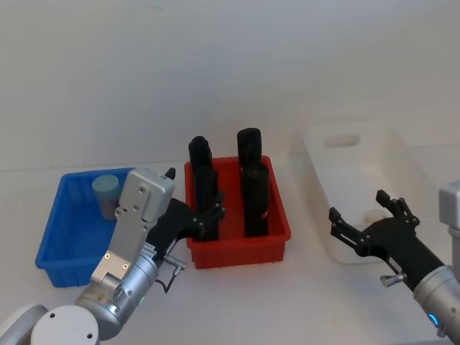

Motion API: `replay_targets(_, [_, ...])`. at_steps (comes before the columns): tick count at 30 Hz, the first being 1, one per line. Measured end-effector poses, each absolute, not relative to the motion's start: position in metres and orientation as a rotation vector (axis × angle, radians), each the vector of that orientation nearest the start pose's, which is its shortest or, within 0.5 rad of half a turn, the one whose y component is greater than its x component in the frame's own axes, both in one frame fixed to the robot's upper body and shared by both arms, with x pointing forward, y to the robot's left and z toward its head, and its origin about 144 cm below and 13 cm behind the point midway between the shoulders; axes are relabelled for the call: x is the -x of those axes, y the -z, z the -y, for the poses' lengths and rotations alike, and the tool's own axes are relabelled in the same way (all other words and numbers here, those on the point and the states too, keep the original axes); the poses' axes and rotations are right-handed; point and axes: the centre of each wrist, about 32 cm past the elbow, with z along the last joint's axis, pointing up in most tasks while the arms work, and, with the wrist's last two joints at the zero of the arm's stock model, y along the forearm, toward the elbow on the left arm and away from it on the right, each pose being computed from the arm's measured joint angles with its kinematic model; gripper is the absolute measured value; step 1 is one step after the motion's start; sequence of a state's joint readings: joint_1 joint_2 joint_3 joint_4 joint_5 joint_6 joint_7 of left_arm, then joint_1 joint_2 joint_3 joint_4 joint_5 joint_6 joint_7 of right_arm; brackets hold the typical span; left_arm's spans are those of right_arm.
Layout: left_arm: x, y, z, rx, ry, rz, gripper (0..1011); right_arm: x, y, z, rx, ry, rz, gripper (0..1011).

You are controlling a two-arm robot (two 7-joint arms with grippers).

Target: Pick the cotton swabs from the blue box and place them into the white box.

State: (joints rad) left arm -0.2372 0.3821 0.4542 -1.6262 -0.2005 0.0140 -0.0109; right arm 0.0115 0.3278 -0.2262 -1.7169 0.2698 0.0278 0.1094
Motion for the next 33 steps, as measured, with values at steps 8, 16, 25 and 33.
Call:
replay_targets(8, [-0.492, -1.204, -0.198, -0.061, -1.124, 0.268, 1004, -0.469, -1.175, 0.237, 0.018, 1.172, 0.089, 1002])
replay_targets(16, [-0.492, -1.204, -0.198, -0.061, -1.124, 0.268, 1004, -0.495, -1.169, 0.233, 0.038, 1.132, 0.107, 1001])
replay_targets(25, [-0.492, -1.204, -0.198, -0.061, -1.124, 0.268, 1004, -0.528, -1.163, 0.223, 0.056, 1.068, 0.12, 1002])
replay_targets(33, [-0.492, -1.204, -0.198, -0.061, -1.124, 0.268, 1004, -0.557, -1.159, 0.21, 0.074, 0.999, 0.129, 1001])
